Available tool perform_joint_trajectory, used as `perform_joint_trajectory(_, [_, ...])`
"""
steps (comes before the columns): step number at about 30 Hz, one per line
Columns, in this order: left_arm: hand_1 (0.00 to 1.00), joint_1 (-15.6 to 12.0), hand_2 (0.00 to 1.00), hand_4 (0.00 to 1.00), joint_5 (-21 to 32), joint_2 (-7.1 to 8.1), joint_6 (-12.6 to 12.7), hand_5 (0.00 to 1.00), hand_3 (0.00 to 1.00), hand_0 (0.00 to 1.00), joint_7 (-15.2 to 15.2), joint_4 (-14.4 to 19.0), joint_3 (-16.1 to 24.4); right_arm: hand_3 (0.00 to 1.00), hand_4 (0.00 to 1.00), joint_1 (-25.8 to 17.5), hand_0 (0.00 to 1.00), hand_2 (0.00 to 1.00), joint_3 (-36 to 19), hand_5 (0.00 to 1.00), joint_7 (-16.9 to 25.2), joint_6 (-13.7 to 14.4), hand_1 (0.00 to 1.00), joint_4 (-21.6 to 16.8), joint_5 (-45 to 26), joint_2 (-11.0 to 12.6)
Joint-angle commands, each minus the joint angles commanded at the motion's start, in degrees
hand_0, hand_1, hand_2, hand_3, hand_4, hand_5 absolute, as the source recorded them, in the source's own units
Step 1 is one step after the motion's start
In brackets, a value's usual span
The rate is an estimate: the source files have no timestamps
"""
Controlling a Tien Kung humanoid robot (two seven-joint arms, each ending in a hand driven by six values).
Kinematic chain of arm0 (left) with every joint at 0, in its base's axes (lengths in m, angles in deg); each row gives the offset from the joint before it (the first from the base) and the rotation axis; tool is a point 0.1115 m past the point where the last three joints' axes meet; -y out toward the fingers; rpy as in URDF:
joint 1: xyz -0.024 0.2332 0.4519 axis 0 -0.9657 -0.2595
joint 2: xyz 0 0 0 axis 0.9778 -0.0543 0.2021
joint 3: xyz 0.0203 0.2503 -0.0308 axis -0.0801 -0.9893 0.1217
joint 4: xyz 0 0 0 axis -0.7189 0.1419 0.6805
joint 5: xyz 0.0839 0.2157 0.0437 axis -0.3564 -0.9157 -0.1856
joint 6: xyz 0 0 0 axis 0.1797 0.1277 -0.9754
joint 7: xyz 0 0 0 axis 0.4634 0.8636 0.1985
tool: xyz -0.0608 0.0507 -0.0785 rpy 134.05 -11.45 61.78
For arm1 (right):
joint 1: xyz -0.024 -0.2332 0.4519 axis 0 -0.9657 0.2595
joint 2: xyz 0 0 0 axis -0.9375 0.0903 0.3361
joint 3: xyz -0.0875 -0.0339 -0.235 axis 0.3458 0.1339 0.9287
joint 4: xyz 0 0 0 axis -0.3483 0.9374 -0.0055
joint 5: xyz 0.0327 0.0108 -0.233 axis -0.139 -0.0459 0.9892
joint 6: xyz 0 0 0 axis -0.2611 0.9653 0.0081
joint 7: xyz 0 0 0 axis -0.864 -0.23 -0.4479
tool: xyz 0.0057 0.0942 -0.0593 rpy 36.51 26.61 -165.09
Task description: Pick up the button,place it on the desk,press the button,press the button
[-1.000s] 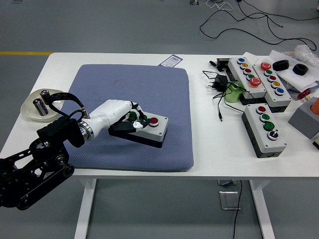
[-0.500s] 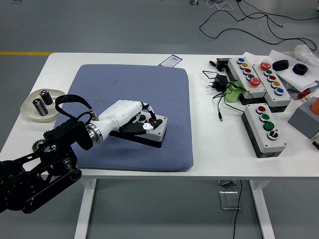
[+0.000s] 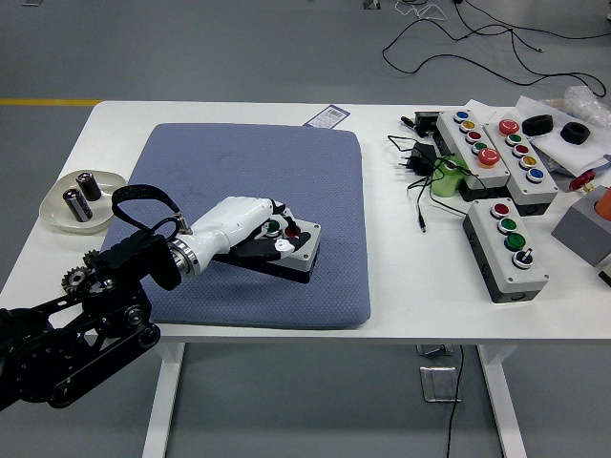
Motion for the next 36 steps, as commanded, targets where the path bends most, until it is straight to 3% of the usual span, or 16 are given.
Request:
perform_joint_trajectory(16, [0.002,0.09,0.002,0.681,-0.51,-0.30,-1.10,0.998,0.636,0.002,0.36,-2.55,-0.10,0.639,0.321,-0.27,0.673,0.695,-0.60,0.188,-0.13,-0.06,0.649,0.00,0.58,-0.02])
perform_joint_trajectory(24, [0.002,-1.15,0.002,0.681,-0.34,0.16,2.26,0.998,0.645,0.002,-0.84,1.06,4.12,0.639,0.321,-0.50,0.673,0.695,-0.61,0.188,-0.11,-0.07,0.649,0.00,0.55,0.02])
perform_joint_trajectory(29, [0.002,-1.59,0.002,0.682,1.04,0.49,2.69,0.998,0.641,0.002,-1.10,3.42,8.11,0.639,0.321,-0.48,0.673,0.695,-0.44,0.188,-0.08,-0.05,0.649,0.00,0.32,0.02])
perform_joint_trajectory(32, [0.002,-1.90,0.002,0.682,3.30,0.42,4.28,0.998,0.641,0.002,-1.69,2.76,10.39,0.639,0.321,-0.41,0.673,0.695,-0.34,0.188,-0.09,-0.05,0.649,0.00,0.21,-0.01])
perform_joint_trajectory(33, [0.002,-2.08,0.002,0.682,4.77,0.39,5.74,0.998,0.641,0.002,-2.13,2.24,11.35,0.639,0.321,-0.37,0.673,0.695,-0.30,0.188,-0.09,-0.05,0.649,0.00,0.19,-0.03])
perform_joint_trajectory(34, [0.057,-2.28,0.123,0.676,6.73,0.41,7.93,0.998,0.775,0.015,-2.81,1.64,12.14,0.639,0.321,-0.34,0.673,0.695,-0.25,0.188,-0.08,-0.05,0.649,0.00,0.15,-0.04])
perform_joint_trajectory(36, [0.057,-2.73,0.123,0.676,10.92,0.36,12.11,0.998,0.775,0.015,-4.40,0.15,13.93,0.639,0.321,-0.34,0.673,0.695,-0.13,0.188,-0.06,-0.03,0.649,0.00,-0.05,-0.03])
